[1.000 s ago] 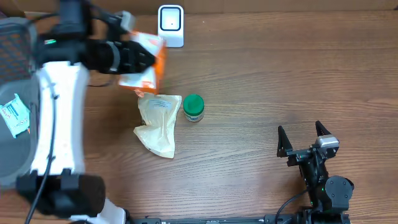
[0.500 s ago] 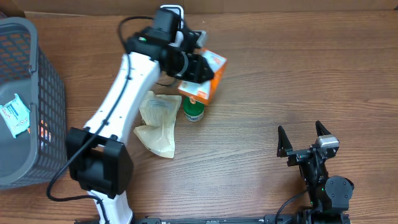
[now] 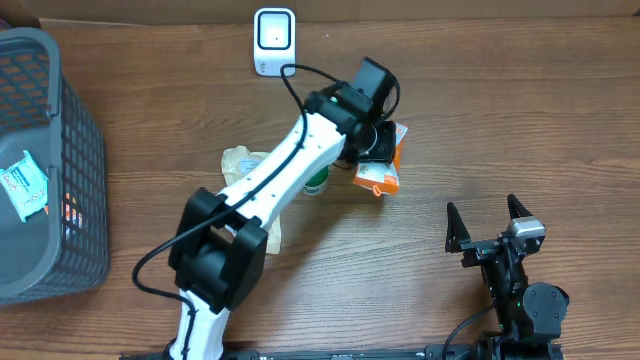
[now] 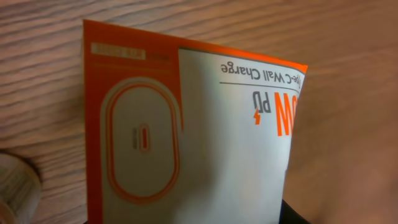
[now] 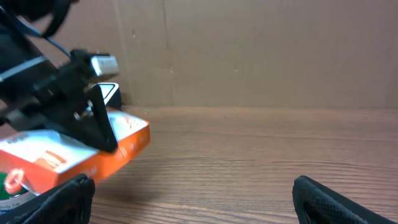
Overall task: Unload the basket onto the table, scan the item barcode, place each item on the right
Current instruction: 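Carry the orange box right of the jar and release it, then return the left gripper into the basket toward the green wipes pack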
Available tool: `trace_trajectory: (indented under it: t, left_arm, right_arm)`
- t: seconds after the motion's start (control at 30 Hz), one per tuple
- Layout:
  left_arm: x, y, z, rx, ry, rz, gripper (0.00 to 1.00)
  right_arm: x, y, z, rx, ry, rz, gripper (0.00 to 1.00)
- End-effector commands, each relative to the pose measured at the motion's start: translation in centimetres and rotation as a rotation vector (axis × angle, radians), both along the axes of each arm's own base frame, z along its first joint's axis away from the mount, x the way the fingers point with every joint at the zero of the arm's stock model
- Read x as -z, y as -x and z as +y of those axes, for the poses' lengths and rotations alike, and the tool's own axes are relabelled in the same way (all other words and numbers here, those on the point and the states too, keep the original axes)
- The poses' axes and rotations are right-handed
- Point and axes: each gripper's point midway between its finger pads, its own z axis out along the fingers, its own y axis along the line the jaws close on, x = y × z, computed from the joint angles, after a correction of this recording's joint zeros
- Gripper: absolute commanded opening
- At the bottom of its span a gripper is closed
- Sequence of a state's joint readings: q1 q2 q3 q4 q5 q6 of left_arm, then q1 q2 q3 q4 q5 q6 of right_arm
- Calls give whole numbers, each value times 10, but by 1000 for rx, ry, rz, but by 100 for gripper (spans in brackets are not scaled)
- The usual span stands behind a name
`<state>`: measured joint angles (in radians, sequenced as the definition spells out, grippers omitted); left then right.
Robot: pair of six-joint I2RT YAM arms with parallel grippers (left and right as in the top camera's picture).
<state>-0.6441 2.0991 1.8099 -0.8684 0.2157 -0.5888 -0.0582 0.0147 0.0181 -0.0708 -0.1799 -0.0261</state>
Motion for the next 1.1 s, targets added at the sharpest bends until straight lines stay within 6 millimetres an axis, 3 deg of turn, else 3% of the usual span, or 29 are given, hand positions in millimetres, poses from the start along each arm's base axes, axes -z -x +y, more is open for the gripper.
trace_trajectory:
  t: [0.0, 0.1, 0.17, 0.33, 0.43, 0.6, 0.73, 0.83, 0.93, 1.07]
  left_arm:
    - [12, -15, 22, -142, -78, -6, 53]
    - [12, -19, 31, -154, -94, -8, 74]
    - [12, -21, 34, -157, -89, -6, 97]
    - [-6, -25, 29, -51, -27, -22, 100]
    - [-41, -32, 37, -48, -9, -67, 100]
    - [-141, -45, 66, -50, 28, -273, 99]
    - [-223, -42, 133, -148, -3, -450, 100]
    - [-255, -31, 203, -295, -79, -504, 100]
    - [-264, -16, 285, -479, -168, -481, 100]
    - [-253, 6, 385, -723, -252, -382, 100]
  right_arm:
    - [1, 0, 0, -1, -3, -6, 100]
    - [1, 0, 0, -1, -3, -6, 100]
    - [1, 0, 0, -1, -3, -6, 100]
    - [1, 0, 0, -1, -3, -6, 100]
    - [1, 0, 0, -1, -3, -6, 100]
    - [1, 0, 0, -1, -3, -6, 100]
    - [1, 0, 0, -1, -3, -6, 100]
    - [1, 0, 0, -1, -3, -6, 100]
    - [1, 0, 0, -1, -3, -6, 100]
    - [1, 0, 0, -1, -3, -6, 100]
